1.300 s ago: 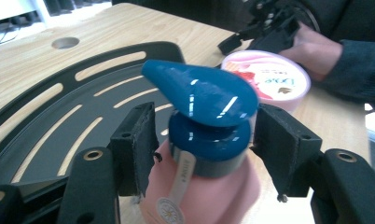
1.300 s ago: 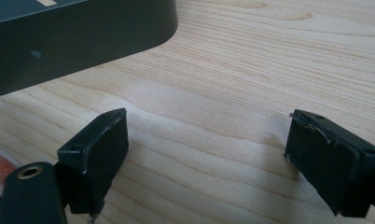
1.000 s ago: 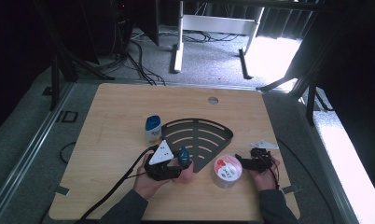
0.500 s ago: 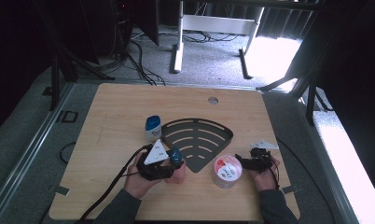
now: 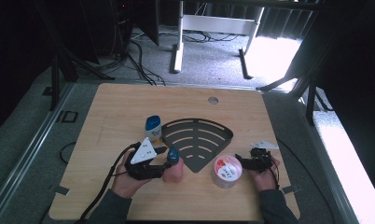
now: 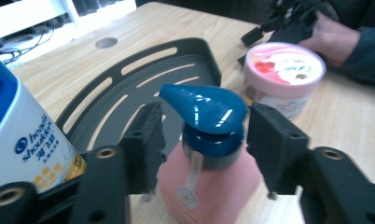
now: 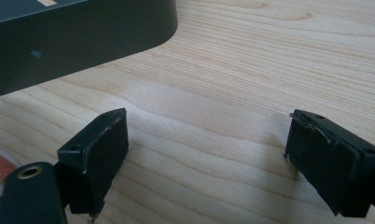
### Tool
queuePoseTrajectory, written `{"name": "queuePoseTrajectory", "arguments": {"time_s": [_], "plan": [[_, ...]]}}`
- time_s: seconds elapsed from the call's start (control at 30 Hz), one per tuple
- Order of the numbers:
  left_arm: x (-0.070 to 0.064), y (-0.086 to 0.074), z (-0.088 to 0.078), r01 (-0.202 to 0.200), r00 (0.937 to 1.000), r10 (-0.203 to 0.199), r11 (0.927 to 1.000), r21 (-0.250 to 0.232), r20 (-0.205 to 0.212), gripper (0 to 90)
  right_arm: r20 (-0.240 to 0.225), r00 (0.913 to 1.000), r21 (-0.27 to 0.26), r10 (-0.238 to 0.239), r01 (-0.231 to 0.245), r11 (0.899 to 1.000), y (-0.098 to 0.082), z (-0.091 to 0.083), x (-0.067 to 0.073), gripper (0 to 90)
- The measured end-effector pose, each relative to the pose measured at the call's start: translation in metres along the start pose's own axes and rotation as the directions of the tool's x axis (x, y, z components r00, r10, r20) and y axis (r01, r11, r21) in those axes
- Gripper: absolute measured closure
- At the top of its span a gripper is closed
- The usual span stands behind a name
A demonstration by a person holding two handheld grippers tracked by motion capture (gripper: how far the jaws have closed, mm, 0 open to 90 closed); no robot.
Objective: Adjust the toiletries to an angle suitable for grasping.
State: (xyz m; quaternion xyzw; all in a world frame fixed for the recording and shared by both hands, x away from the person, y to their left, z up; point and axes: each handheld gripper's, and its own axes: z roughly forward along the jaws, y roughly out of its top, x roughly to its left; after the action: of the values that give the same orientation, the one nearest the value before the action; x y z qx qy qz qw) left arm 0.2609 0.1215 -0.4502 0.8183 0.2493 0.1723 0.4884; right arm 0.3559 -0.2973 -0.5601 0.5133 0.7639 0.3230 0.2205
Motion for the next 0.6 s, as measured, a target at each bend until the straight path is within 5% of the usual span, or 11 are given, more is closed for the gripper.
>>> {"name": "queuePoseTrajectory", "arguments": {"time_s": [0.2,0.4,0.6], "plan": [[-0.011,0.004,-0.005,0.014,0.9967,-0.007,0.9963,-0.084,0.081,71.6,0.000,1.0000,0.000,0.000,0.000,1.000,0.000,0.000,0.000,12.8],[-0.024,0.001,0.016,-0.003,0.9927,0.008,0.9993,-0.037,0.120,86.4,0.000,1.0000,0.000,0.000,0.000,1.000,0.000,0.000,0.000,12.8],[-0.034,-0.004,0.037,-0.015,0.9950,0.015,0.9999,0.000,0.099,89.5,0.000,1.0000,0.000,0.000,0.000,1.000,0.000,0.000,0.000,12.8]]}}
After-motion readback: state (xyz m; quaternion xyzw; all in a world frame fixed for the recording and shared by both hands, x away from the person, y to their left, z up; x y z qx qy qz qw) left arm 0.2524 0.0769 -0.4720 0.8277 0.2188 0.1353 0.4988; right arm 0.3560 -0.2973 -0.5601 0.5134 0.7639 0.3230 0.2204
